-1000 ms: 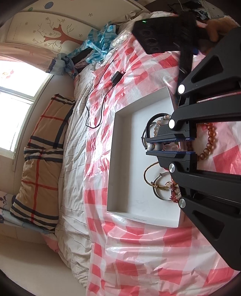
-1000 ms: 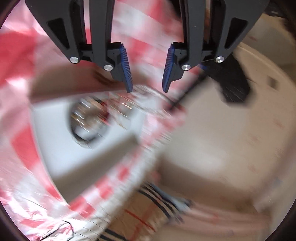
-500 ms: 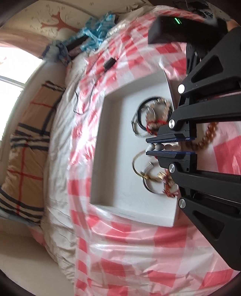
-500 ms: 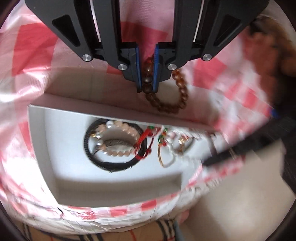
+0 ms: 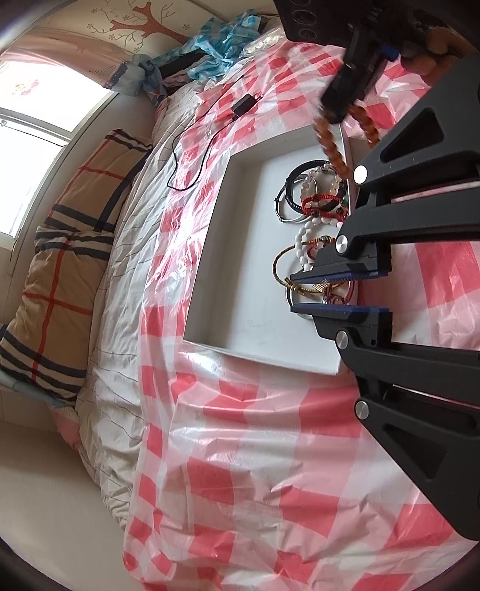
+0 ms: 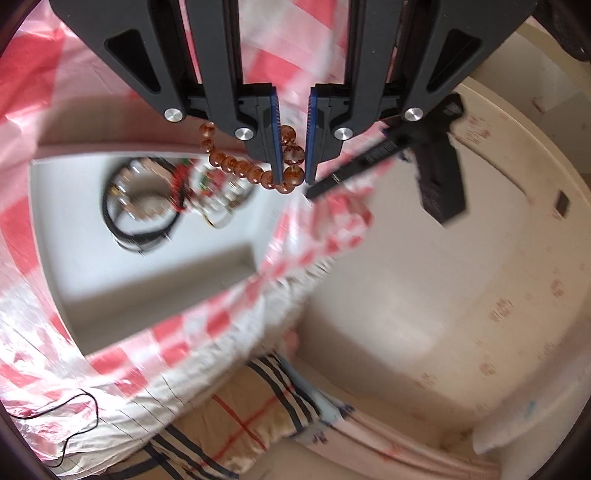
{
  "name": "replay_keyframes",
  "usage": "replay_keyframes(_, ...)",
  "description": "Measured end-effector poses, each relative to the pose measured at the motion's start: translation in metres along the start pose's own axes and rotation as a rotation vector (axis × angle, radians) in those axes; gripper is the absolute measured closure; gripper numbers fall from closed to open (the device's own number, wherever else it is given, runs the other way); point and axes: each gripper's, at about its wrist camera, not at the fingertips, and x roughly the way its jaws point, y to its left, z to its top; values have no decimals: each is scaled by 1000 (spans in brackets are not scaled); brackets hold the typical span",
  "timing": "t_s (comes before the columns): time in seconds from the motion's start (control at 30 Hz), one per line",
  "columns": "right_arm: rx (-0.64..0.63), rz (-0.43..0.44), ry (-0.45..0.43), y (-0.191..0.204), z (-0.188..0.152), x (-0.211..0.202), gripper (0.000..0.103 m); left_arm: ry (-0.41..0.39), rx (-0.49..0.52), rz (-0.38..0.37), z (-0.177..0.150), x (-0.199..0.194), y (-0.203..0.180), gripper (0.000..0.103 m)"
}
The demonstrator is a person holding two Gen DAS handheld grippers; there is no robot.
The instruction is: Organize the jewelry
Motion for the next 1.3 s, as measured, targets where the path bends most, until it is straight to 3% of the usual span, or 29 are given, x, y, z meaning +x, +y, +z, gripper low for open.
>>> replay_keyframes(0.17, 8, 81, -67, 5, 19, 8, 91, 10, 29, 21, -3, 1, -1, 92)
replay_keyframes(0.27, 6, -69, -89, -6, 30, 17, 89, 7, 61, 44, -5, 1, -6, 90)
replay_keyframes(0.33, 55, -155, -71, -22, 29, 21, 82, 6, 79, 55, -6, 1, -10, 89)
replay_keyframes(0.8, -34, -264, -51, -12, 22, 21, 72, -19, 159, 95, -10, -4, -26, 82)
replay_keyframes(0.9, -88, -321, -50, -4, 18, 20, 67, -26, 171, 103, -11, -5, -29, 77)
replay_keyframes(1.13, -234, -494, -41, 14, 10, 25, 49, -58, 215, 126, -15, -13, -39, 52)
replay_keyframes(1.3, -302, -562, -52, 27, 0, 23, 37, -84, 216, 136, -20, -25, -42, 37)
